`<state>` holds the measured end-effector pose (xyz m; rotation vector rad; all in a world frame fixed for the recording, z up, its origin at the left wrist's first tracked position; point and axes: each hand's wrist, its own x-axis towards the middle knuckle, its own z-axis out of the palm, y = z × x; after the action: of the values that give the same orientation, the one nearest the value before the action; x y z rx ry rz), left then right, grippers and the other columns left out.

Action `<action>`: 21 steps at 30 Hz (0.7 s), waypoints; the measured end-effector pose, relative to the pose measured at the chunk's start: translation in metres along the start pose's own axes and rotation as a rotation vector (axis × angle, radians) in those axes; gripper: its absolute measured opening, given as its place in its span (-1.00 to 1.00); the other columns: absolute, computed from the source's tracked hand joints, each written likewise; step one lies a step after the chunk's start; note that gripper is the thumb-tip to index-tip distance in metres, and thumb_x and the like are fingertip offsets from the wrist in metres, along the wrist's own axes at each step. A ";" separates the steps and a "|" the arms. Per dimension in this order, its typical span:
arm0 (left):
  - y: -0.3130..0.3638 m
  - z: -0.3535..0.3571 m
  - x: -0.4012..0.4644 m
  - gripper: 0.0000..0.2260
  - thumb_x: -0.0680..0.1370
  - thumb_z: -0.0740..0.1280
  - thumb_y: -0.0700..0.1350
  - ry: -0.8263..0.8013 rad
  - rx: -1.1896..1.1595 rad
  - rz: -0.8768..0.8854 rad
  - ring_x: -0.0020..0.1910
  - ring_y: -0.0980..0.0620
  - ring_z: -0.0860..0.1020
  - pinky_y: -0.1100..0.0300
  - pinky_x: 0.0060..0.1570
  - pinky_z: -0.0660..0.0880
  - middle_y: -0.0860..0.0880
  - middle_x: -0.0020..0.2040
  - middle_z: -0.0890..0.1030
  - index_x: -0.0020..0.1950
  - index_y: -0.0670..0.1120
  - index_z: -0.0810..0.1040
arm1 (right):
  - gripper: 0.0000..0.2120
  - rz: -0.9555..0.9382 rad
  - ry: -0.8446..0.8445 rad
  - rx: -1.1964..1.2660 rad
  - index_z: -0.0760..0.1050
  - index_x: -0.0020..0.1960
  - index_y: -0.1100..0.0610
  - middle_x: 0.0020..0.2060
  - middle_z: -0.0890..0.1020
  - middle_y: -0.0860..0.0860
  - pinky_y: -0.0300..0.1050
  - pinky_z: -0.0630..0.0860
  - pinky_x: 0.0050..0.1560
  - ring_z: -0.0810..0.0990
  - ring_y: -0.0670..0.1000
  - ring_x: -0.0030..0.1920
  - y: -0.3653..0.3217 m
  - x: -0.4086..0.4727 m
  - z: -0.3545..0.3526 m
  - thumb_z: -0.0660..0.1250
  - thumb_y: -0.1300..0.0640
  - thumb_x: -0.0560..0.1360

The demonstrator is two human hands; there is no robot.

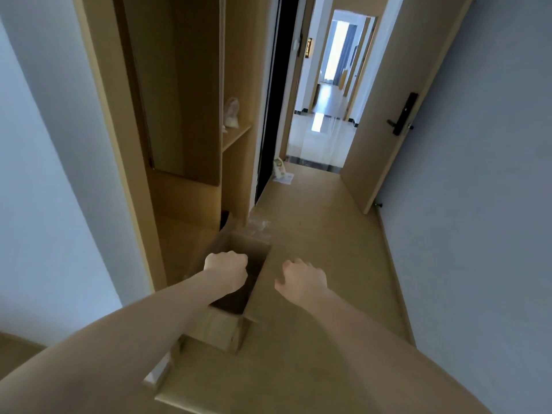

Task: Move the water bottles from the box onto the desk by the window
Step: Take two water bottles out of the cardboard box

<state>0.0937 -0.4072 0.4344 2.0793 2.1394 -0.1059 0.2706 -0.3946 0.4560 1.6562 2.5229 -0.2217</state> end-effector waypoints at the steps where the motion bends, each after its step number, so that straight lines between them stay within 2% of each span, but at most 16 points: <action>1: -0.003 -0.009 0.023 -0.83 0.64 0.09 -0.11 0.015 0.005 0.000 -0.15 -0.03 0.54 0.12 -0.15 0.43 -0.02 -0.17 0.52 -0.02 -0.05 0.46 | -0.69 0.009 0.003 -0.003 0.45 0.20 0.12 0.08 0.52 0.06 0.00 0.47 0.05 0.53 0.11 0.11 0.004 0.023 -0.008 0.16 -0.08 0.60; 5: -0.011 -0.031 0.100 -0.84 0.64 0.07 -0.12 0.033 0.004 -0.022 -0.20 -0.01 0.49 0.14 -0.20 0.36 0.00 -0.21 0.46 -0.10 -0.02 0.37 | -0.66 0.006 -0.005 -0.004 0.44 0.22 0.12 0.12 0.51 0.07 -0.01 0.47 0.06 0.52 0.11 0.14 0.020 0.103 -0.029 0.15 -0.09 0.61; 9: -0.022 -0.025 0.162 -0.83 0.64 0.07 -0.12 -0.017 -0.010 -0.065 -0.23 0.01 0.48 0.14 -0.22 0.33 -0.01 -0.20 0.50 -0.13 -0.01 0.37 | -0.65 -0.030 -0.071 0.000 0.44 0.25 0.10 0.11 0.51 0.06 -0.03 0.47 0.02 0.53 0.09 0.10 0.037 0.176 -0.026 0.15 -0.10 0.61; 13: -0.037 -0.019 0.220 -0.82 0.63 0.09 -0.13 -0.076 -0.042 -0.161 -0.19 -0.02 0.52 0.12 -0.16 0.44 -0.03 -0.18 0.52 -0.14 -0.02 0.37 | -0.69 -0.133 -0.128 -0.017 0.47 0.16 0.10 0.00 0.52 0.04 -0.01 0.54 0.05 0.54 0.06 0.01 0.055 0.255 -0.021 0.17 -0.10 0.60; 16: -0.050 -0.017 0.265 -0.84 0.63 0.08 -0.11 -0.088 -0.091 -0.253 -0.16 0.00 0.55 0.12 -0.08 0.52 -0.02 -0.15 0.54 -0.10 -0.01 0.40 | -0.70 -0.231 -0.146 -0.051 0.46 0.13 0.11 0.00 0.52 0.04 -0.02 0.53 0.06 0.54 0.06 0.01 0.066 0.319 -0.024 0.16 -0.09 0.60; 18: -0.054 -0.017 0.293 -0.81 0.62 0.08 -0.13 -0.090 -0.129 -0.330 -0.17 0.01 0.55 0.15 -0.13 0.51 -0.02 -0.14 0.55 -0.06 -0.03 0.46 | -0.73 -0.315 -0.143 -0.084 0.44 0.10 0.09 -0.02 0.51 0.04 -0.06 0.49 -0.03 0.52 0.06 -0.01 0.074 0.360 -0.029 0.16 -0.10 0.60; 21: -0.055 -0.021 0.320 -0.79 0.61 0.08 -0.15 -0.114 -0.182 -0.469 -0.20 0.00 0.53 0.18 -0.28 0.39 -0.02 -0.16 0.54 -0.02 -0.07 0.51 | -0.78 -0.418 -0.166 -0.146 0.36 -0.04 0.05 -0.12 0.47 0.01 -0.07 0.46 -0.12 0.49 0.04 -0.12 0.080 0.411 -0.039 0.16 -0.09 0.60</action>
<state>0.0305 -0.0901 0.4009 1.4108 2.4174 -0.0776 0.1808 0.0146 0.4170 1.0019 2.6527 -0.1946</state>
